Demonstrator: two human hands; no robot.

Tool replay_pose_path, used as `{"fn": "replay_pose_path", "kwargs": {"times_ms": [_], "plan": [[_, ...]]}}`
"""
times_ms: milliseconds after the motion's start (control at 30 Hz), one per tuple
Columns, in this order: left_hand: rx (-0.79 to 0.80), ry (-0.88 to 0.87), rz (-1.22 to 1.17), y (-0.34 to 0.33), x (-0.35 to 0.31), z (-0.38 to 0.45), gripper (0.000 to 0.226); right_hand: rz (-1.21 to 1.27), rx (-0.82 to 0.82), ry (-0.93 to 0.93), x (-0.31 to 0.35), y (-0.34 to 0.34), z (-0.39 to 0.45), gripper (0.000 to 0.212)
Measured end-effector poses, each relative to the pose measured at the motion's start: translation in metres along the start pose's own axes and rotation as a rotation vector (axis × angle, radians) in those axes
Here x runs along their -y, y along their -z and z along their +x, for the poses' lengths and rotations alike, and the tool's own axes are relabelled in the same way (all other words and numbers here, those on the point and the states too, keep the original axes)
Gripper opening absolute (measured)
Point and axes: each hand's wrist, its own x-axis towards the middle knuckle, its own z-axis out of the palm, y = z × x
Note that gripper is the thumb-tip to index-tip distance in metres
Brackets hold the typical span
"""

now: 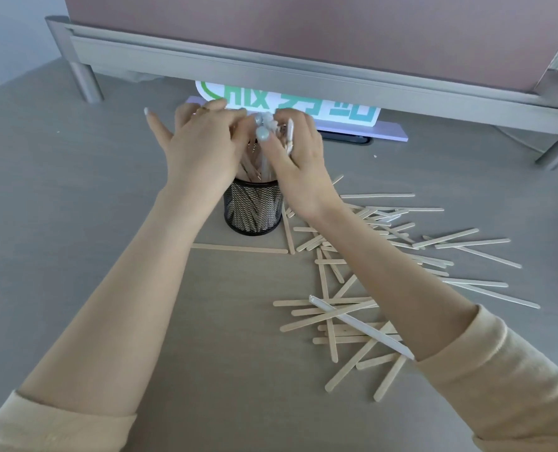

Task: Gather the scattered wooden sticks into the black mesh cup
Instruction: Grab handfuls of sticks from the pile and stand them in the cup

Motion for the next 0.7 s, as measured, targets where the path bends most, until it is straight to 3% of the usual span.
{"fn": "replay_pose_path", "kwargs": {"times_ms": [133,233,300,400,500,600,700], "plan": [[-0.052,0.038,-0.115,0.005,-0.004,0.003,0.044,0.177,-0.042,-0.063,-0.029,0.028,-0.011,0.032],[-0.277,-0.139,-0.355,0.015,-0.017,-0.004,0.041,-0.021,0.027,-0.163,-0.058,0.046,-0.002,0.029],[-0.326,-0.267,-0.460,0.016,-0.033,-0.016,0.029,-0.210,0.173,-0.100,-0.075,0.051,0.006,0.033],[-0.208,-0.482,-0.434,0.004,-0.060,-0.045,0.020,-0.424,0.407,-0.013,-0.099,0.044,0.018,0.029],[-0.024,-0.622,-0.332,-0.020,-0.066,-0.075,0.019,-0.611,0.650,0.009,-0.112,0.033,0.023,0.047],[0.151,-0.575,-0.214,-0.038,-0.055,-0.091,0.027,-0.592,0.720,0.071,-0.108,0.040,0.020,0.040],[0.361,-0.414,-0.053,-0.043,-0.045,-0.098,0.038,-0.466,0.637,-0.009,-0.107,0.053,0.012,0.035]]}}
